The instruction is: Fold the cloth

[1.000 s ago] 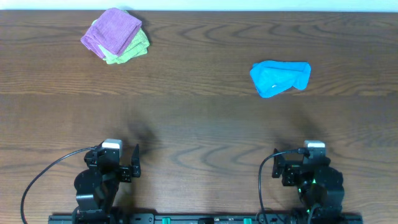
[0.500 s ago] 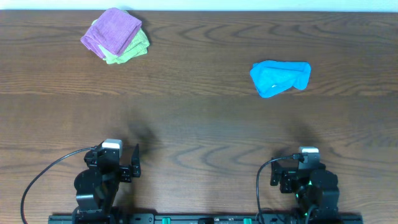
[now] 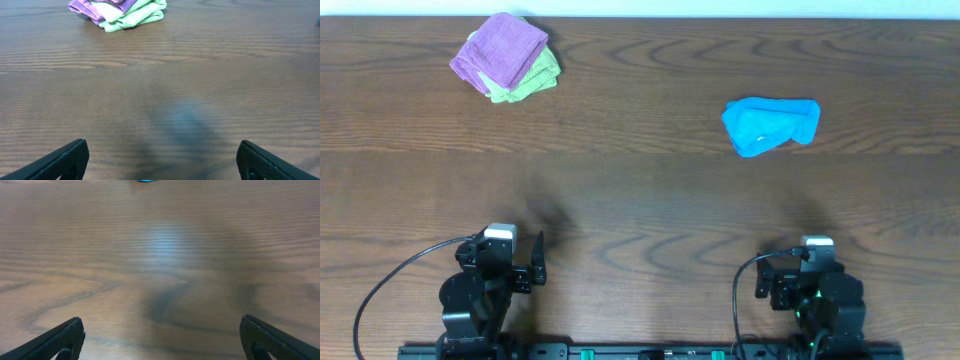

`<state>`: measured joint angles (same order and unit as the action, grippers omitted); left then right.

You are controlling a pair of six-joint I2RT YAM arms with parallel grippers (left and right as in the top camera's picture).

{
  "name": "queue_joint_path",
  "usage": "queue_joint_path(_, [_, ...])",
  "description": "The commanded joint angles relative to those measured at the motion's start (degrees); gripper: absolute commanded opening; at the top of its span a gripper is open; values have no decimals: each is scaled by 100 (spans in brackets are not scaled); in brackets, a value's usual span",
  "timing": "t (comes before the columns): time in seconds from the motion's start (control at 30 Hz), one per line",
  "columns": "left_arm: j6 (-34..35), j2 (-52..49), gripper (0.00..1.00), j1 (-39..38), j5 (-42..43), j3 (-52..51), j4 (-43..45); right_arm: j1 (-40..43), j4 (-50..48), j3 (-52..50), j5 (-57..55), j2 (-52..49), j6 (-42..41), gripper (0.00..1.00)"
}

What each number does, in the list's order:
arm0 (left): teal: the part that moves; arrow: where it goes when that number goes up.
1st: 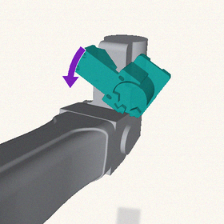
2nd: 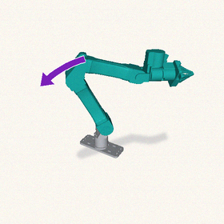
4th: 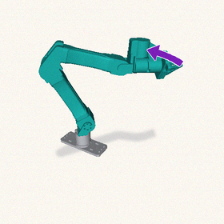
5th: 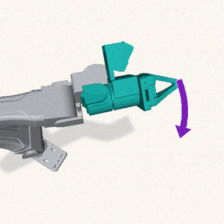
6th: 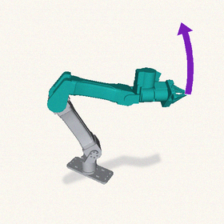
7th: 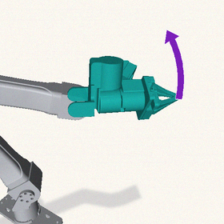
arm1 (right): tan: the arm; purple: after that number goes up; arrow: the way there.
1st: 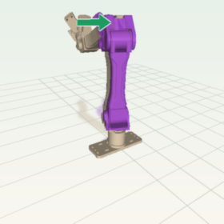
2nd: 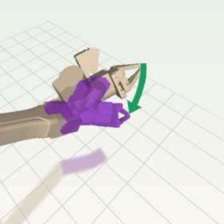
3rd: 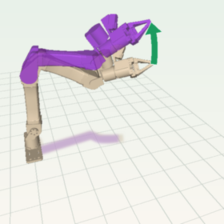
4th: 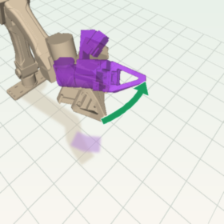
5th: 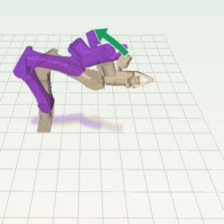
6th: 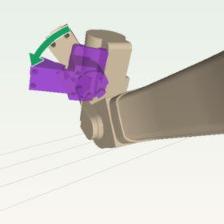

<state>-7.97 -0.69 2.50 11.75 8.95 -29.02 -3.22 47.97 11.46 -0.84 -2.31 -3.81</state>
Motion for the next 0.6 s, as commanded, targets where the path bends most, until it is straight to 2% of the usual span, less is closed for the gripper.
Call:
queue_joint_path(0.0, [-103, 48, 95, -28, -24, -85, -24, 42, 26, -72, -455, 52, 72, 99])
queue_joint_path(0.2, [-103, 48, 95, -28, -24, -85, -24, 42, 24, -72, -446, 50, 68, 99])
queue_joint_path(0.4, [-103, 48, 95, -28, -24, -85, -24, 42, 9, -72, 160, 50, 66, 99])
queue_joint_path(0.57, [-103, 48, 95, -28, -24, -85, -24, 42, 9, -72, -234, 50, 116, 99])
